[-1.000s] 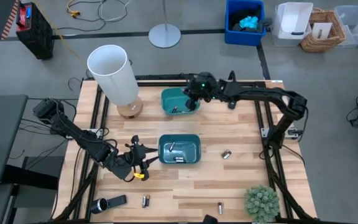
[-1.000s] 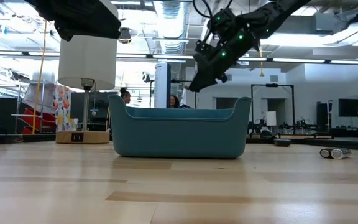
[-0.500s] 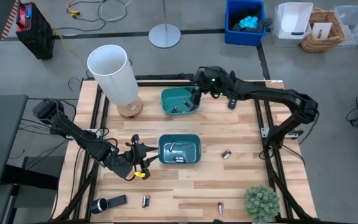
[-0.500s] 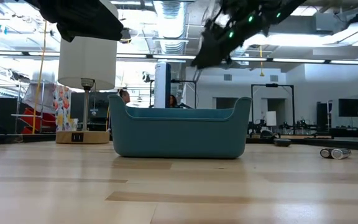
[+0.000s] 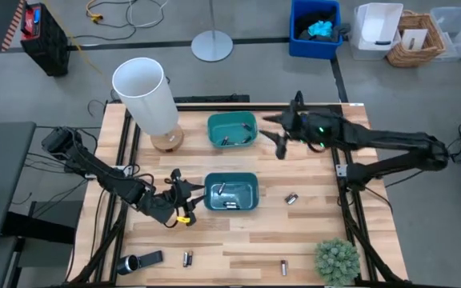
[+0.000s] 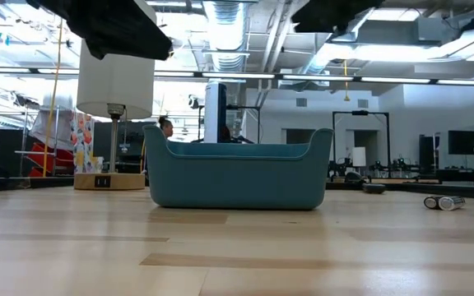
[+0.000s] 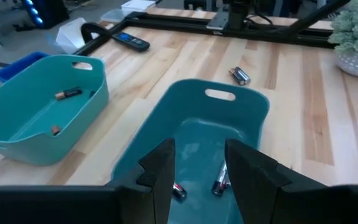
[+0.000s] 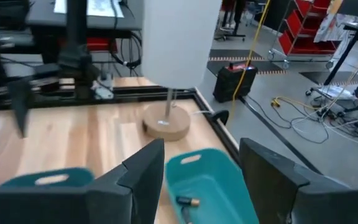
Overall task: Sort batteries
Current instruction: Put the black battery into the green bin
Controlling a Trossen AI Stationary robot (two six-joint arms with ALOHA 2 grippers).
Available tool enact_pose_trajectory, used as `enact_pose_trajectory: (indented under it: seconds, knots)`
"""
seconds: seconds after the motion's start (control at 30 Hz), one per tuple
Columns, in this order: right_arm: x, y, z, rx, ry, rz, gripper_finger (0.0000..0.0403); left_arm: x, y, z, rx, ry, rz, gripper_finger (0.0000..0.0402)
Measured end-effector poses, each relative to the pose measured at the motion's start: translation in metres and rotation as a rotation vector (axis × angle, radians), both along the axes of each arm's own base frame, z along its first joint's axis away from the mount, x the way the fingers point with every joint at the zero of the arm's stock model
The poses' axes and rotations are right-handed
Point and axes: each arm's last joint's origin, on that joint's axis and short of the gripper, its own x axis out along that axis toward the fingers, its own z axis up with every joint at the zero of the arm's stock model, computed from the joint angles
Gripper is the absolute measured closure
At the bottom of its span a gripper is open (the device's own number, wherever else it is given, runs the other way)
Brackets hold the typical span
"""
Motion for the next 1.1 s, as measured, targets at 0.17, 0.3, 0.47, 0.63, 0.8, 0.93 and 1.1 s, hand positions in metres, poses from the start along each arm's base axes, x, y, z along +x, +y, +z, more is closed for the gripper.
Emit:
enact_pose_trajectory:
  seconds: [0.17, 0.3, 0.47, 0.63, 0.8, 0.93, 1.1]
  knots:
    - [-0.024, 0.027, -0.017, 0.034, 0.006, 0.001, 0.018, 0.006, 0.008, 0.0, -0.005, 0.015, -0.026, 0.0268]
    - [-0.033, 0.044, -0.035, 0.064, 0.034, 0.027, 0.018, 0.012, 0.012, 0.005, -0.012, -0.002, -0.098, 0.0268]
    - [-0.035, 0.06, -0.051, 0.085, 0.064, 0.059, 0.018, 0.012, 0.009, 0.005, 0.018, 0.027, -0.21, 0.0268]
    - [-0.029, 0.075, -0.061, 0.074, 0.102, 0.127, 0.018, 0.007, -0.003, 0.003, 0.051, 0.068, -0.348, 0.0268]
    - [-0.018, 0.09, -0.067, 0.071, 0.096, 0.183, 0.018, -0.001, -0.018, 0.0, 0.057, 0.106, -0.471, 0.0268]
    - [-0.005, 0.103, -0.073, 0.075, 0.065, 0.225, 0.018, -0.01, -0.032, -0.002, -0.009, 0.128, -0.539, 0.0268]
    - [0.015, 0.124, -0.085, 0.054, 0.034, 0.289, 0.018, -0.023, -0.048, -0.002, -0.071, 0.145, -0.54, 0.0276]
